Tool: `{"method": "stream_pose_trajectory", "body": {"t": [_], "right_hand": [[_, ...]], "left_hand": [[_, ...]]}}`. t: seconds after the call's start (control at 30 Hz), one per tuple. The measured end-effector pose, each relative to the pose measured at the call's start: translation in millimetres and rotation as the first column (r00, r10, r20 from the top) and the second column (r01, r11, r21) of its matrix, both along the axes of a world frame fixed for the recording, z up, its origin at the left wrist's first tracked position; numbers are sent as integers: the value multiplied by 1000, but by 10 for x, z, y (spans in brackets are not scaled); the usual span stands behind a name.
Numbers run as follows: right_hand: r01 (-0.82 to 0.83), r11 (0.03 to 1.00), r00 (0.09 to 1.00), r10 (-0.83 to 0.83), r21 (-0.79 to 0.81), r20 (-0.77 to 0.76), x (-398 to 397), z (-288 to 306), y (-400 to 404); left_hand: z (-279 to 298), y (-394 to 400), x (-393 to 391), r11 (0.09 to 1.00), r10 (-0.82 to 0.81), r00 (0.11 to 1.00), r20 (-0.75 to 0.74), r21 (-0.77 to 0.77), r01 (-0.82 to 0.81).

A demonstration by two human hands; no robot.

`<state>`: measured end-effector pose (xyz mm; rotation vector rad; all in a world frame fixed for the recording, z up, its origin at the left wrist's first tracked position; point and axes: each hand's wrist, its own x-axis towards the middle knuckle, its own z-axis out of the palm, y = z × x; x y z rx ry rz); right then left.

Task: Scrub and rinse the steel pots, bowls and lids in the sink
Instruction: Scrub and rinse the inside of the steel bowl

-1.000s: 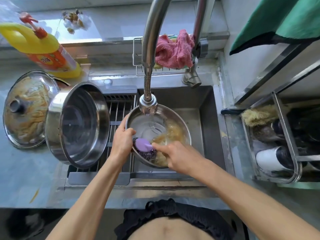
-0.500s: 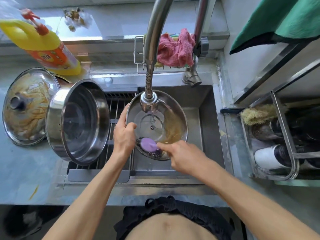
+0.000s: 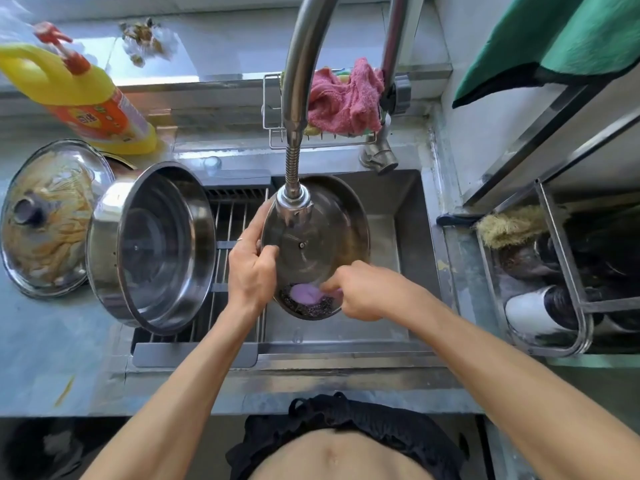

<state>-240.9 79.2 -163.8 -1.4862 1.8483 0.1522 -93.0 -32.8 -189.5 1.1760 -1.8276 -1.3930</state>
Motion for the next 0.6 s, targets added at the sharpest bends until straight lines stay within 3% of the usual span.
{"method": "stream_pose_trajectory", "body": {"t": [0.07, 0.2, 0.23, 0.3, 0.37, 0.4, 0.5, 0.6], "right_hand": [[-17, 1000, 999, 17, -5, -38, 43, -4, -44], [65, 997, 957, -50, 41, -286, -75, -56, -40], [89, 995, 963, -76, 40, -258, -65, -64, -44], [140, 989, 990, -139, 36, -40, 4, -52, -82], [223, 974, 955, -225, 33, 194, 69, -20, -134], [243, 970, 946, -242, 23, 214, 89, -14, -163], [171, 985, 985, -171, 17, -27, 59, -15, -194], [93, 994, 962, -75, 55, -264, -30, -2, -191]], "left_hand": [[-58, -42, 12, 1000, -8, 1000, -2, -8, 7], [-96, -7, 14, 999, 46, 999, -22, 2, -46], [-95, 16, 8, 998, 55, 998, -32, -6, -56], [-86, 41, -12, 996, 81, 994, -72, -32, -84], [-101, 48, -34, 990, 137, 984, -117, -16, -140], [-123, 43, -33, 984, 175, 976, -127, -8, -177], [-180, 13, -5, 966, 256, 961, -107, 4, -257], [-198, 34, -5, 987, 153, 985, -84, -28, -156]]}}
